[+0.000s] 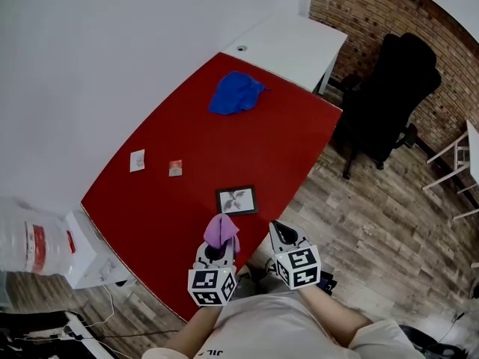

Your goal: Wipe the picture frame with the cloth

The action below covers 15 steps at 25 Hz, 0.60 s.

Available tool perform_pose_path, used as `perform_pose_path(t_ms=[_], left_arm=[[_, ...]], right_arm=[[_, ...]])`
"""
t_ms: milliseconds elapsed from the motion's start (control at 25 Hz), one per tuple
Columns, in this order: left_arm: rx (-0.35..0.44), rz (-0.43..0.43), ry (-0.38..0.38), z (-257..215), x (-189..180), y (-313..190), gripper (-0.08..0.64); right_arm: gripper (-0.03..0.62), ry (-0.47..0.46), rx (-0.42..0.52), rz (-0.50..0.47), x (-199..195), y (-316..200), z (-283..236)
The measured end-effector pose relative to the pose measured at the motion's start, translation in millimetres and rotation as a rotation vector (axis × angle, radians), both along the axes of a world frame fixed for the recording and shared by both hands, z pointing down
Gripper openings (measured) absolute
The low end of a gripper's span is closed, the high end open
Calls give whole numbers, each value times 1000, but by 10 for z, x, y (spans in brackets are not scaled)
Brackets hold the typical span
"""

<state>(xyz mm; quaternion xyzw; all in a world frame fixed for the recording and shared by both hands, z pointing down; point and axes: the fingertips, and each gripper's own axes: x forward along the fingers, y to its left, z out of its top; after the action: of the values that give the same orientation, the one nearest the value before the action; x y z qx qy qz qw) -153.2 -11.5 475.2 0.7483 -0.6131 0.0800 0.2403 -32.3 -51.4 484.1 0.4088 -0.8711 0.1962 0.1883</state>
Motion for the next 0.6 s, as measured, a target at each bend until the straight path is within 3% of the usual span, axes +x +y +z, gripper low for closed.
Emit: perform_pose_path(t_ms=[600], left_arm=[[15, 70, -103, 424, -236, -629, 63]], right_arm=[[5, 21, -15, 1, -202, -437, 457]])
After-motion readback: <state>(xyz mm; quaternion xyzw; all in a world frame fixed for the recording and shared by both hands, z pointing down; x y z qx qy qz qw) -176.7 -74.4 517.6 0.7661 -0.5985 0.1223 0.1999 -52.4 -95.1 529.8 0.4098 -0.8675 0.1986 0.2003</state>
